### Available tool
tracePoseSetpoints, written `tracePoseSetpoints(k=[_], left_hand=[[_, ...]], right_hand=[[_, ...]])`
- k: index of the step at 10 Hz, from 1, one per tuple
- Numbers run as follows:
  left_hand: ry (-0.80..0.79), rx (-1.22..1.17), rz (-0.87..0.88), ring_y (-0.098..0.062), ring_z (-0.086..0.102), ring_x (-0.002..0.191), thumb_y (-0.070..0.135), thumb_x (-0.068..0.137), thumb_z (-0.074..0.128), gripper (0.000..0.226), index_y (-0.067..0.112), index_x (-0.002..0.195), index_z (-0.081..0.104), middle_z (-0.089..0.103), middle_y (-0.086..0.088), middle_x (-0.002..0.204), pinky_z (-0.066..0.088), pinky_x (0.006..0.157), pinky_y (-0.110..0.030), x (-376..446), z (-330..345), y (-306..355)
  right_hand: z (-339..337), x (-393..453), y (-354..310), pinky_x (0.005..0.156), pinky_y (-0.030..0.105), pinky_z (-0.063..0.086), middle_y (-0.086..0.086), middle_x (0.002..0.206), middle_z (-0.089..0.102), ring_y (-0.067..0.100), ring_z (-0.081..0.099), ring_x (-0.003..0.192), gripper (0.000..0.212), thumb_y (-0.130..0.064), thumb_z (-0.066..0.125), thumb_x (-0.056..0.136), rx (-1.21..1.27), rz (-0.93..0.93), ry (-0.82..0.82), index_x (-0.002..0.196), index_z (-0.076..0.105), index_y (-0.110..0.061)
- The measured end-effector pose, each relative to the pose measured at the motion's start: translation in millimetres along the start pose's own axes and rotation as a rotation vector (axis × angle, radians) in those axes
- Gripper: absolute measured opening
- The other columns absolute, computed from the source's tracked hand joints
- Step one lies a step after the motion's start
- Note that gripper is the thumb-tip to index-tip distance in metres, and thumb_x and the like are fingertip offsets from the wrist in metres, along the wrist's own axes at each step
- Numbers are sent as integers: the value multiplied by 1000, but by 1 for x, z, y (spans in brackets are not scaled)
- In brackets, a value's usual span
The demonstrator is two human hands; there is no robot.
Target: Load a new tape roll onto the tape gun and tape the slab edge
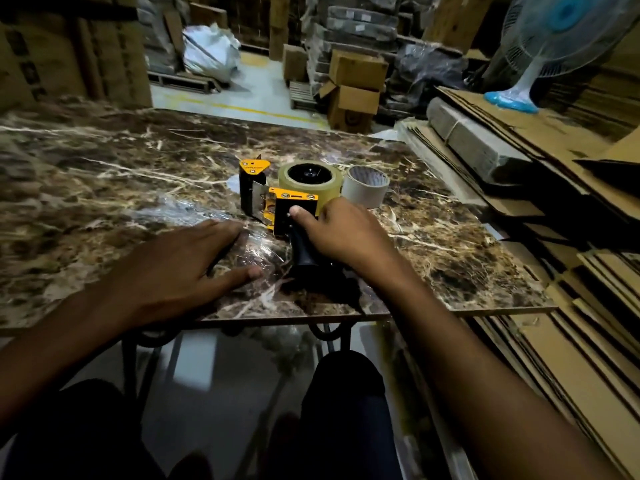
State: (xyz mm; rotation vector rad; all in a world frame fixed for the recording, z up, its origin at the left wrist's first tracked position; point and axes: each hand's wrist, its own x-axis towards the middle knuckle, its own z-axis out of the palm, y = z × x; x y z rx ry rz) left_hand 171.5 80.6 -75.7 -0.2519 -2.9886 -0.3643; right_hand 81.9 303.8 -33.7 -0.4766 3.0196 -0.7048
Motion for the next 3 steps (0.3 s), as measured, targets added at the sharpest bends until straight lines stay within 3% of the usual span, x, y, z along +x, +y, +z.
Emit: tracePoseSetpoints(k=[1,2,3], left_hand=[[21,19,-38,-21,44,151,101,74,4,115,34,163,30,41,4,168,43,114,-45,0,3,1],[89,45,-77,-24,40,153,98,79,8,111,30,164,29,41,1,168,42,114,-48,5,-11,2],[188,141,-78,-23,26,161,96,80,9,115,23,168,22,27,0,175,31,123,-47,20,-30,6]], right_hand=[[5,-11,0,84,46,52,9,113,67,34,62,105,52,-65,48,94,-138,-77,282,116,52,-19],[1,-4,-1,102,53,42,11,144,47,34,43,132,70,-69,45,93,-164,-152,333,143,38,-21],[-9,10,-5,118,61,22,8,169,16,35,12,155,86,-73,41,91,-169,-173,308,159,19,-26]])
